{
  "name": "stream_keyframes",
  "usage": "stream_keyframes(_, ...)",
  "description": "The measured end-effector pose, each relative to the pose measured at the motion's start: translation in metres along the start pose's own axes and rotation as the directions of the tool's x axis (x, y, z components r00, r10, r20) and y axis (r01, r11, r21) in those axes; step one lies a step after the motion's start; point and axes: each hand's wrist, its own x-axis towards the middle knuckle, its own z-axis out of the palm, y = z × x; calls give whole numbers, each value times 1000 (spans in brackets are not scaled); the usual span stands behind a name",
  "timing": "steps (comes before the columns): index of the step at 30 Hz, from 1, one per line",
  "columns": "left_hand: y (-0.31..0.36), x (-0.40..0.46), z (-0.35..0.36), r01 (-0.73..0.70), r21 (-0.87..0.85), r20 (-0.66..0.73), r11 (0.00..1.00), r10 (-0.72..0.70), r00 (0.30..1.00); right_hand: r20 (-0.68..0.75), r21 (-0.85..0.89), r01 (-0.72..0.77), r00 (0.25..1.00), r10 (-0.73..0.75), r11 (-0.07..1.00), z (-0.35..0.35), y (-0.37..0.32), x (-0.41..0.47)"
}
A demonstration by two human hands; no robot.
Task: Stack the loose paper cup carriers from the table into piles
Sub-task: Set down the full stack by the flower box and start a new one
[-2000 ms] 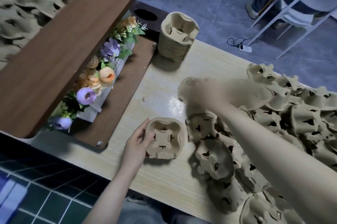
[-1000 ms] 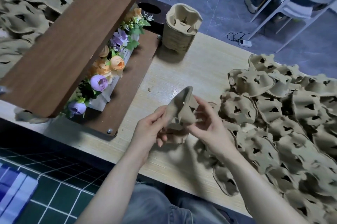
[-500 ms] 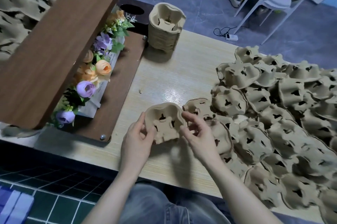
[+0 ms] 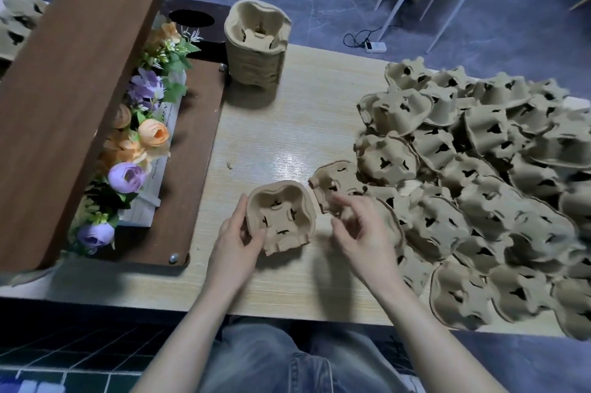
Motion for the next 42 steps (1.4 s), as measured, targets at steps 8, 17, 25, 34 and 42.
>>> stream_keyframes(8,1,10,-7,-55,-210,95,976,77,993,-230,-199,-231,956,183,953,-46,26,4)
stream_keyframes(17,7,14,-19,-56,-293,188,954,115,975,-217,-79,-374,911,350,924,-46,43,-12)
stream_keyframes(25,9,16,-23,-52,-308,231,950,128,964,-244,6,-366,902,356,931,-44,39,-17)
stream_keyframes(34,3,22,-26,-13,-328,270,944,107,957,-269,49,-15,963,28,999,-54,-19,-25)
stream_keyframes(42,5,24,-26,-23,-294,274,956,108,956,-264,111,243,942,-207,964,1,-21,-12)
